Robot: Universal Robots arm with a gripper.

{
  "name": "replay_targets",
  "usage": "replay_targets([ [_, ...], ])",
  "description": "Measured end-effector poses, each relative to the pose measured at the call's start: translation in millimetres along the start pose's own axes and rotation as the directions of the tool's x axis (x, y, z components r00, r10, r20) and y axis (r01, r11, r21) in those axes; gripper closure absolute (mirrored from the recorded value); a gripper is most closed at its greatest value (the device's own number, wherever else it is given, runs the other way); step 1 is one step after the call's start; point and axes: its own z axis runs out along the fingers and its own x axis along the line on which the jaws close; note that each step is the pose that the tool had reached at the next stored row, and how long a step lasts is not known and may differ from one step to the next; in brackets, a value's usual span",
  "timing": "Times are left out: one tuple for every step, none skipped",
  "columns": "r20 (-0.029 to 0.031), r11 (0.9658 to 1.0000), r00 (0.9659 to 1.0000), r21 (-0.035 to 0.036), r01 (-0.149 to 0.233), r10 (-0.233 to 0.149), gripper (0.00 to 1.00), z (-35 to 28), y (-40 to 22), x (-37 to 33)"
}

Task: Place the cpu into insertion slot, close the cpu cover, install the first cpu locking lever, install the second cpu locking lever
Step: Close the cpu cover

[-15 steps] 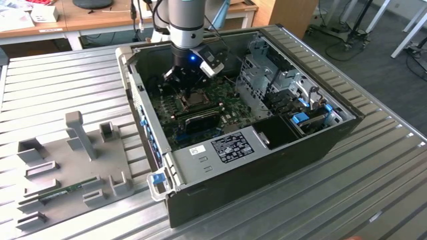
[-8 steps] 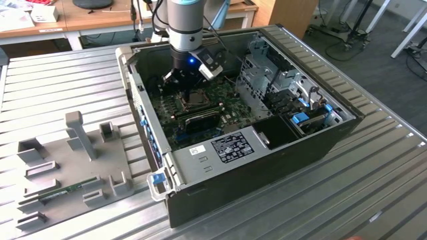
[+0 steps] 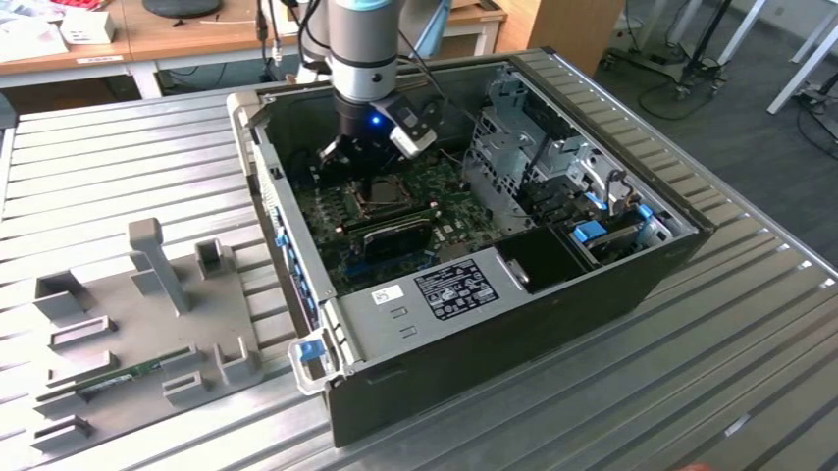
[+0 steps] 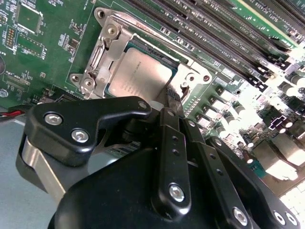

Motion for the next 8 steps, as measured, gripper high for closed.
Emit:
replay_targets([
  [0.0000,1.0000,1.0000,0.0001,0.000,0.000,0.89,0.1,0.0,0.7],
  [-0.0001,1.0000,1.0000,0.0001,0.000,0.000,0.89,0.3,0.0,1.3],
  [-0.0001,1.0000,1.0000,0.0001,0.000,0.000,0.89,0.5,0.0,1.6],
  [-0.0001,1.0000,1.0000,0.0001,0.000,0.000,0.89,1.1,0.0,1.8],
  [-0.0002,1.0000,1.0000,0.0002,0.000,0.000,0.89,2.2,-0.1,1.8],
  [-0.0004,1.0000,1.0000,0.0005,0.000,0.000,0.89,3.4,-0.1,1.9],
  [-0.0012,1.0000,1.0000,0.0016,0.000,0.000,0.89,4.2,-0.3,2.1],
  [-0.0011,1.0000,1.0000,0.0014,0.000,0.000,0.89,4.5,-0.4,2.1],
])
